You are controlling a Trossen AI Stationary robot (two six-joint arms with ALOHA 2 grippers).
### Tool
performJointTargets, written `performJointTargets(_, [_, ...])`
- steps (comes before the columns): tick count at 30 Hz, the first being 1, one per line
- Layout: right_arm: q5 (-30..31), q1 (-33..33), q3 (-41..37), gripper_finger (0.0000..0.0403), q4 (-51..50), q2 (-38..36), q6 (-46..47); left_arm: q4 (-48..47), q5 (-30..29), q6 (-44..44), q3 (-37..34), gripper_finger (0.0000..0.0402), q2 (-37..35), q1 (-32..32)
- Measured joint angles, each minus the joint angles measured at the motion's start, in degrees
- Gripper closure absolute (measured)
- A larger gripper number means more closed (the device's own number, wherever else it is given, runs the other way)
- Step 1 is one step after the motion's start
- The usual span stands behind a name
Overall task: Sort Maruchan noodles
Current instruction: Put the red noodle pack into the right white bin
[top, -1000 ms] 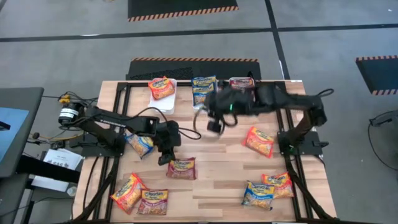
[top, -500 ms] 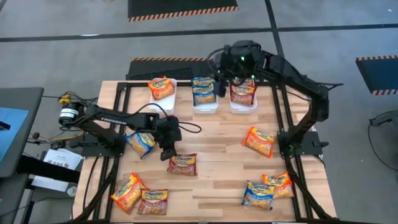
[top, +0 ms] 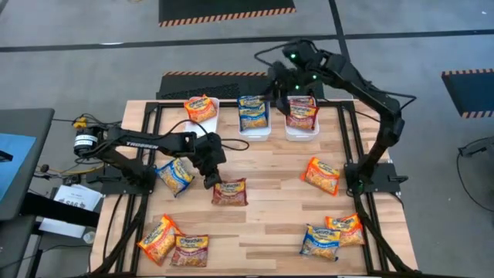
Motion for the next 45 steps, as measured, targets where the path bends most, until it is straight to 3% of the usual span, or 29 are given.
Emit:
performJointTargets(2, [-2.8, 0.6, 0.2, 0.0282, -4.4, 1.1, -2.0, 0.0, 0.0, -0.3, 0.0, 0.0401, 0.0, 0.3])
performJointTargets(7, [-2.8, 3.0, 0.1, 0.0282, -12.5, 4.6, -6.0, 1.2, -0.5, -1.4, 0.0, 0.0401, 0.0, 0.4])
performJointTargets(11, [-1.9, 5.3, 0.1, 0.0278, -13.4, 6.2, -6.6, 1.6, -0.6, -1.7, 0.0, 0.0401, 0.0, 0.4])
performJointTargets(14, [2.4, 6.1, 0.1, 0.0269, -13.6, 6.2, -6.6, 1.5, -0.6, -2.0, 0.0, 0.0401, 0.0, 0.4])
performJointTargets(19, [8.0, 7.3, 0.1, 0.0255, -13.7, 6.1, -0.9, 1.5, -0.6, -2.1, 0.0, 0.0401, 0.0, 0.4])
performJointTargets(27, [8.2, 7.4, 0.1, 0.0221, -15.6, 6.1, 3.2, 1.6, -0.6, -1.5, 0.0, 0.0401, 0.0, 0.4])
performJointTargets(33, [6.6, 7.0, 0.0, 0.0192, -25.6, 6.1, 3.0, 1.7, -0.6, -1.4, 0.0, 0.0401, 0.0, 0.4])
performJointTargets(39, [-4.1, 6.2, -11.4, 0.0193, -25.6, 3.4, 4.2, 1.7, -0.6, -1.4, 0.0, 0.0401, 0.0, 0.3])
performJointTargets(45, [-4.1, 8.1, -26.1, 0.0201, -14.5, -1.2, 7.6, 1.7, -0.2, -1.4, 0.0, 0.0401, 0.0, 0.3])
